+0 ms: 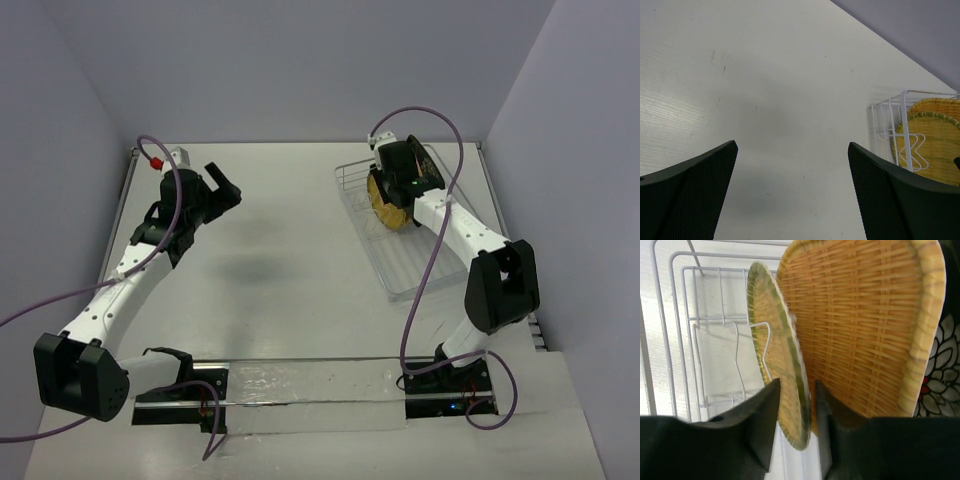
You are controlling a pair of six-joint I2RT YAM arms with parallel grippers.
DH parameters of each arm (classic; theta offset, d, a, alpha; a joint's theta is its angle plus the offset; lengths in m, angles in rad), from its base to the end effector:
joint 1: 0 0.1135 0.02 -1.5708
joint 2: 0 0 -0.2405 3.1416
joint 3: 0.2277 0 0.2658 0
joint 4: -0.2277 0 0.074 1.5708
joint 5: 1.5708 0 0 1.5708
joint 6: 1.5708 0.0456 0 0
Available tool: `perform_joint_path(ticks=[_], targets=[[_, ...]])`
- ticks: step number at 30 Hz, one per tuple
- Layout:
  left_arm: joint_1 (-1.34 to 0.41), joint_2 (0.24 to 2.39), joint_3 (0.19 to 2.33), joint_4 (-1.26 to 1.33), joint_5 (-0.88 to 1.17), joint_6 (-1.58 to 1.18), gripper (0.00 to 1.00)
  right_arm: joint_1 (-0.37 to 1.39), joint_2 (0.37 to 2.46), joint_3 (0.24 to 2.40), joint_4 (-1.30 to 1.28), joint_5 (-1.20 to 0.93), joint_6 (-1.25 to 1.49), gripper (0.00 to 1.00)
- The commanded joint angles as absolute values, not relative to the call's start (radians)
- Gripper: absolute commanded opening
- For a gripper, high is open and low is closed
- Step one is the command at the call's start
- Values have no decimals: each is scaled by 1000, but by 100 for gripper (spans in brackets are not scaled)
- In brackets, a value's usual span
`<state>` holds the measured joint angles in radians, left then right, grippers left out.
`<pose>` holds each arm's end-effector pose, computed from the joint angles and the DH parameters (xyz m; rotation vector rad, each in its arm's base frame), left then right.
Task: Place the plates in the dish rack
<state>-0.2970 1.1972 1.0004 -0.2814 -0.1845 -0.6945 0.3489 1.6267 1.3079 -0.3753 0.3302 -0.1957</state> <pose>0.2926 -0.0808 0.2909 -0.5214 2.0008 -0.4291 0.3698 0.1188 0.2545 -0.4319 2.1943 -0.2904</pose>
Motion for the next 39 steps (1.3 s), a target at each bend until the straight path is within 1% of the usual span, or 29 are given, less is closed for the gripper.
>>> perform_joint_path(ticks=[1,2,5,6,7,8,11,14,18,20,22,24,26,30,34,39], targets=[[-288,1207,1009,-263,-154,-679,99,344,1634,1330,-331,320,-202,48],[-288,1207,1009,-262,-153,-680,99,345,1630,1332,-332,330,-199,53],[-287,1201,1003,-259,-146,-681,99,345,1602,1342,-340,341,-195,63],[-287,1199,1001,-255,-145,-682,99,345,1587,1344,-341,344,-193,65],[-287,1190,993,-249,-140,-686,99,344,1559,1353,-345,351,-184,70],[-287,1190,992,-248,-139,-686,99,344,1538,1353,-351,353,-175,71],[-287,1177,979,-238,-135,-694,99,345,1433,1355,-354,383,-111,90],[-285,1161,968,-234,-139,-695,99,345,1315,1337,-356,406,-45,100],[-284,1127,951,-229,-148,-703,99,334,1171,1264,-363,449,53,100],[-282,1100,937,-226,-151,-706,99,291,1070,1219,-380,477,160,100],[-282,1083,926,-225,-156,-713,99,250,1018,1165,-410,462,241,100],[-282,1077,915,-230,-161,-720,99,201,968,1114,-424,453,265,100],[-282,1053,900,-250,-172,-746,99,149,890,1039,-433,509,339,100],[-282,996,843,-262,-191,-771,99,102,814,920,-442,531,446,100],[-282,953,819,-284,-198,-785,99,100,759,873,-442,502,443,100],[-282,879,772,-322,-205,-817,99,101,672,802,-443,544,471,100]])
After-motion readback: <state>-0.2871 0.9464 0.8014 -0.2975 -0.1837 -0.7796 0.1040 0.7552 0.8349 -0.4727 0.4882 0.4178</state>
